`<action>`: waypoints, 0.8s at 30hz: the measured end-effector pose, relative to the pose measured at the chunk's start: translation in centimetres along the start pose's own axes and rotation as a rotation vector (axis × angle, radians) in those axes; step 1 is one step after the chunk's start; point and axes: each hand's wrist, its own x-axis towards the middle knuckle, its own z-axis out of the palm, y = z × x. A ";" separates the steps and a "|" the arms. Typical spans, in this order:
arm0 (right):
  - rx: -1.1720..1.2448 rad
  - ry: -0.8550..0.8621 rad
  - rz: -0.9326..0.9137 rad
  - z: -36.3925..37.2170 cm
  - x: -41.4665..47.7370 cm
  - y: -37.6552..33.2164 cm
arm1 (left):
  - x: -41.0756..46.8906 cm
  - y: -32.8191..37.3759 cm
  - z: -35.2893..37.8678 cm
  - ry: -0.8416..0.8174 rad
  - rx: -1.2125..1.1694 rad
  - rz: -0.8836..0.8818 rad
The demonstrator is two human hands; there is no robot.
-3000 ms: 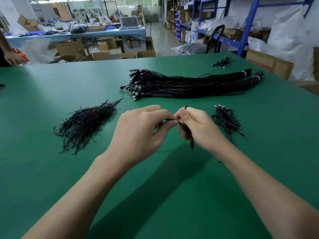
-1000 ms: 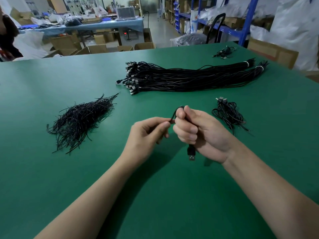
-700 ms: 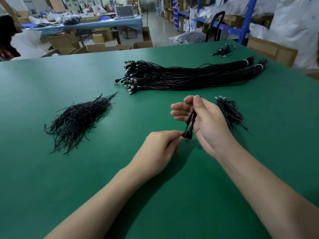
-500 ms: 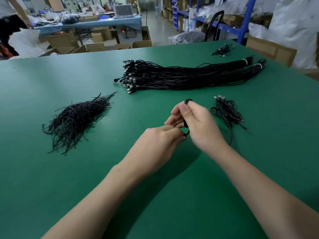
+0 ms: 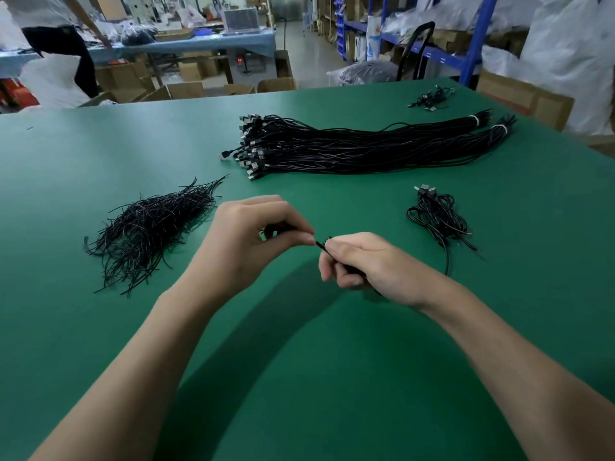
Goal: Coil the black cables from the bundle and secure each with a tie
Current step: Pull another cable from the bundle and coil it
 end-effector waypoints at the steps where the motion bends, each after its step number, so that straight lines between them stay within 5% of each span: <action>1: 0.044 -0.032 0.011 0.1 -0.1 -0.1 | 0.0 -0.3 -0.1 -0.007 -0.029 -0.018; 8: 0.247 -0.165 0.059 0.2 -0.7 -0.5 | -0.6 -1.1 0.4 -0.172 -0.156 -0.065; 16: 0.385 -0.227 0.127 -0.6 -0.7 0.4 | -0.7 -0.4 1.7 -0.262 -0.035 -0.095; 24: -0.090 0.045 0.066 -0.4 -0.1 0.9 | -1.6 -0.3 3.0 -0.315 0.074 -0.133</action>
